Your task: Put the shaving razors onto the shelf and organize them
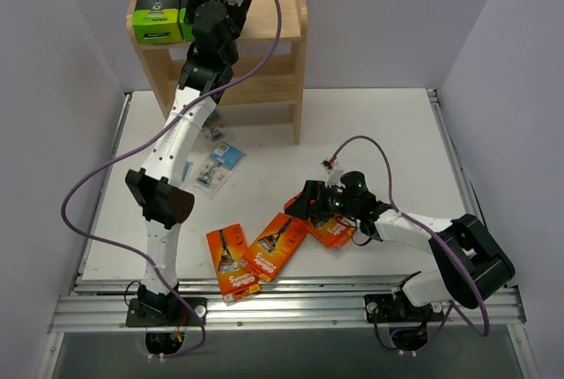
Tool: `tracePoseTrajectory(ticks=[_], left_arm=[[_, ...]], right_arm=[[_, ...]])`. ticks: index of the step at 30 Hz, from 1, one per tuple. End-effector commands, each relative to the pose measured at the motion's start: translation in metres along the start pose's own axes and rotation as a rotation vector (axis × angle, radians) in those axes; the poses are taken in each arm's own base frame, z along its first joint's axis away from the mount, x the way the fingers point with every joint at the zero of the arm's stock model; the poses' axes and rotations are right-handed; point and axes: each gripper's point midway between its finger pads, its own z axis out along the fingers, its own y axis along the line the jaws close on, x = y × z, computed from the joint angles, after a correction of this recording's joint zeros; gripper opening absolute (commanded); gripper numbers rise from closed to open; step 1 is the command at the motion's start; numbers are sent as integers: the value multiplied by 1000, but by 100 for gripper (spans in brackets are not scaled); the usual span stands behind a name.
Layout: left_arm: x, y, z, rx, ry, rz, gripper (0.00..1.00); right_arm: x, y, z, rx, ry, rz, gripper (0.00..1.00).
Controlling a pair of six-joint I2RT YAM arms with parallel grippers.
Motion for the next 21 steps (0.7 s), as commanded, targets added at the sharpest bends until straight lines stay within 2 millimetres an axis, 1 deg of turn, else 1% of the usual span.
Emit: tracePoseTrajectory(ticks=[1, 8, 9, 10, 12, 13, 14, 16, 19, 21], left_arm=[[6, 44, 0, -86, 45, 9, 85], [8, 50, 1, -89, 49, 11, 88], [7, 52, 1, -89, 47, 8, 90], [5, 53, 0, -90, 43, 5, 94], [3, 53, -1, -80, 41, 2, 97], [3, 52, -1, -78, 40, 1, 100], [2, 53, -2, -78, 39, -2, 97], [-2, 54, -4, -72, 33, -11, 95], [-10, 54, -7, -52, 16, -32, 94], [-15, 50, -10, -27, 4, -35, 94]], right_arm=[[16, -9, 0, 28, 59, 39, 100], [16, -10, 2, 30, 59, 50, 100], [16, -11, 2, 31, 58, 50, 100], [16, -10, 2, 31, 57, 51, 100], [15, -10, 2, 31, 55, 53, 100], [15, -10, 2, 32, 53, 54, 100], [14, -10, 2, 30, 50, 54, 100], [15, -9, 1, 28, 50, 57, 100], [14, -8, 0, 28, 47, 59, 100], [15, -7, -1, 27, 49, 62, 100]])
